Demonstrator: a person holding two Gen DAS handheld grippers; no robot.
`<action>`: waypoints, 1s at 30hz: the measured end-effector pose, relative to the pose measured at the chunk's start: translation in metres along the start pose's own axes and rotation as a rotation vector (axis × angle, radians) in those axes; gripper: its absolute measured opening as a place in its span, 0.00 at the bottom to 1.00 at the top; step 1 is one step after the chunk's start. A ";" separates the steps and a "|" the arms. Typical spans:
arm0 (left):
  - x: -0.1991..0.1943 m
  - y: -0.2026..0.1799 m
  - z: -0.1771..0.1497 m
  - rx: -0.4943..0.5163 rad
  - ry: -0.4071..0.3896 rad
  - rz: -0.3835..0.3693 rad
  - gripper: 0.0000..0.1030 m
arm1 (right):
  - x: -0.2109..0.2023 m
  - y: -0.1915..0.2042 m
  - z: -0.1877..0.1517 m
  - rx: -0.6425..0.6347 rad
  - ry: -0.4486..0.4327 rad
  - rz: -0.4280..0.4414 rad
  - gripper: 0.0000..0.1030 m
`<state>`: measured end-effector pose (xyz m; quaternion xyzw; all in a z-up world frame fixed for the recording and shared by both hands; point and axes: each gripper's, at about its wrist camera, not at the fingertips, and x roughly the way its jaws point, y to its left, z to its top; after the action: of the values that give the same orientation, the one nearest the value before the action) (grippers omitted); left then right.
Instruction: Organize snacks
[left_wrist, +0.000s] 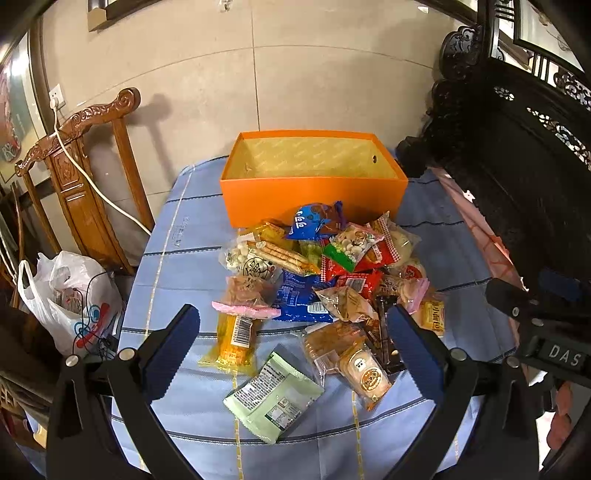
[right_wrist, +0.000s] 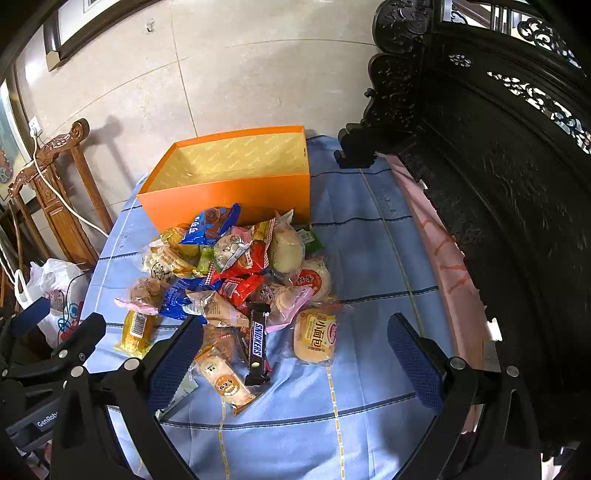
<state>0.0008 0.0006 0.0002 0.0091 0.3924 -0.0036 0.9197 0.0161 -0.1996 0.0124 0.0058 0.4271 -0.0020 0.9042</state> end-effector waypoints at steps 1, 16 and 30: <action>0.000 0.000 0.000 -0.001 -0.004 0.001 0.96 | 0.000 0.000 0.000 0.001 0.001 0.000 0.97; 0.054 0.049 -0.010 -0.053 0.031 0.011 0.96 | 0.040 -0.013 -0.003 -0.021 -0.020 0.051 0.97; 0.178 0.055 0.008 -0.067 0.144 -0.130 0.96 | 0.161 0.009 0.038 -0.211 -0.008 0.109 0.97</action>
<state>0.1310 0.0555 -0.1221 -0.0469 0.4571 -0.0493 0.8868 0.1477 -0.1906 -0.0873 -0.0660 0.4205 0.0922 0.9002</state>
